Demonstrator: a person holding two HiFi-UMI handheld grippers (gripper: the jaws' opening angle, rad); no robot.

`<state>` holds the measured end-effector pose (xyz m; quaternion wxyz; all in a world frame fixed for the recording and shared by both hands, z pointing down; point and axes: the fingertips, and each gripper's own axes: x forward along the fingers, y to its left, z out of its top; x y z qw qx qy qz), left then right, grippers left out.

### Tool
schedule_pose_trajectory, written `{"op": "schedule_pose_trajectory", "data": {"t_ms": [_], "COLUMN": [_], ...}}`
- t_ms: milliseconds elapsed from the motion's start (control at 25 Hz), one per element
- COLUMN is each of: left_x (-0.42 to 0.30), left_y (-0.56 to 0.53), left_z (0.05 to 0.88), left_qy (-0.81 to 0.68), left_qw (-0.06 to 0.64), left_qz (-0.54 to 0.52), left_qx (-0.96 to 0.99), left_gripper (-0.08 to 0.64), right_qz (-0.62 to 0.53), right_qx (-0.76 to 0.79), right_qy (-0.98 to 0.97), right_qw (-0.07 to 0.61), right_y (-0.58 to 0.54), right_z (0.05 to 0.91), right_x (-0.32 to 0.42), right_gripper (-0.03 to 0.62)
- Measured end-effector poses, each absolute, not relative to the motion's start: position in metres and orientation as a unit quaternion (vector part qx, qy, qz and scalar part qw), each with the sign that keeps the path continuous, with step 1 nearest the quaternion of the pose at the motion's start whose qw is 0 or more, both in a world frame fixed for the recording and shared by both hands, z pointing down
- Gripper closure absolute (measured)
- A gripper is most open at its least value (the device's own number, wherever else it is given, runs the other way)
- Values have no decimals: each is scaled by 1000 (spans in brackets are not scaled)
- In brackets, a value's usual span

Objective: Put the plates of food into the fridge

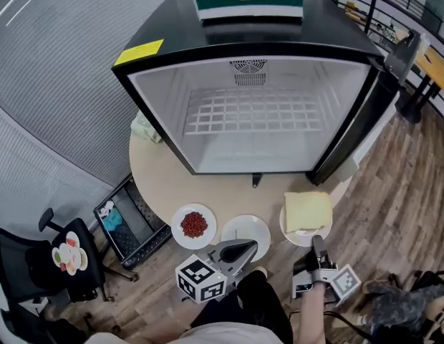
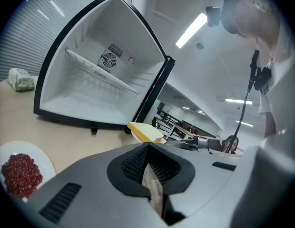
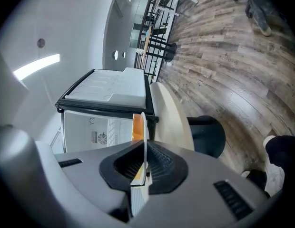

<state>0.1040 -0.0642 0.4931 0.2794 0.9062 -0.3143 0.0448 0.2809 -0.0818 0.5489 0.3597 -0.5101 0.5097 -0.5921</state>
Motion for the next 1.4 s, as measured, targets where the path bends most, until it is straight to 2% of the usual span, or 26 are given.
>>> {"op": "schedule_pose_trajectory", "data": {"t_ms": [200, 440, 720, 1080, 1400], "left_x": [76, 31, -27, -83, -103], "left_y": [-86, -102, -116, -137, -151], "left_z": [459, 429, 412, 407, 404], "left_qy": [-316, -308, -320, -320, -299], "left_qw": [232, 217, 206, 203, 203], "left_qz": [37, 23, 9, -5, -10], "left_qx": [919, 926, 925, 925, 932], "left_gripper": [555, 555, 555, 555, 555], "right_qz": [-581, -593, -603, -599, -593], "right_qx": [-492, -446, -412, -417, -444], "right_qy": [549, 560, 583, 593, 582], "right_qw": [345, 369, 355, 341, 335], "right_y": [-110, -150, -208, -284, -320], "right_z": [492, 445, 401, 386, 390], "right_x": [253, 202, 133, 65, 35], "right_gripper": [575, 575, 575, 575, 575]}}
